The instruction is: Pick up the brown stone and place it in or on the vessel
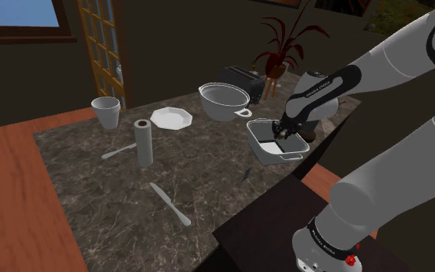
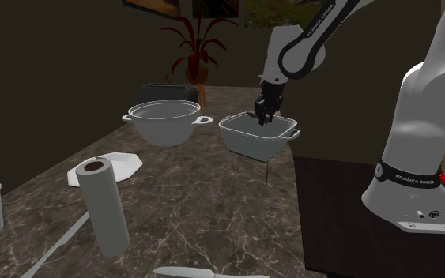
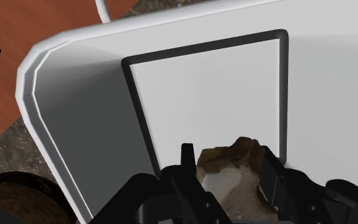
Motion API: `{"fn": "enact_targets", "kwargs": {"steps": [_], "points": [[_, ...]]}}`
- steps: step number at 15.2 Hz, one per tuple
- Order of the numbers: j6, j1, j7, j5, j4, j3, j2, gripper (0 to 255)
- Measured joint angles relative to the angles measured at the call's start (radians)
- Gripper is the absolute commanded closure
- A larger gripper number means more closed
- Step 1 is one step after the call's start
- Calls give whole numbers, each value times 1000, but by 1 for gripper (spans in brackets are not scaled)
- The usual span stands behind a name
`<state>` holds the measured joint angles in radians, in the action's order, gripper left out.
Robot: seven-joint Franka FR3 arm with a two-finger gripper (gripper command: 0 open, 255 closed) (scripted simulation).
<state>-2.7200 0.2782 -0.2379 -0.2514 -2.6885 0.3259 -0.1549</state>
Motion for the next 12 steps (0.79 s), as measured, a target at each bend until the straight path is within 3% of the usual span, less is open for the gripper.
{"fn": "enact_targets", "kwargs": {"steps": [2, 3, 9, 12], "points": [[-1, 0, 0, 0, 0, 0, 1, 255], [-1, 0, 0, 0, 0, 0, 1, 0], [-2, 0, 0, 0, 0, 0, 1, 0], [90, 1, -12, -10, 9, -14, -83, 0]]}}
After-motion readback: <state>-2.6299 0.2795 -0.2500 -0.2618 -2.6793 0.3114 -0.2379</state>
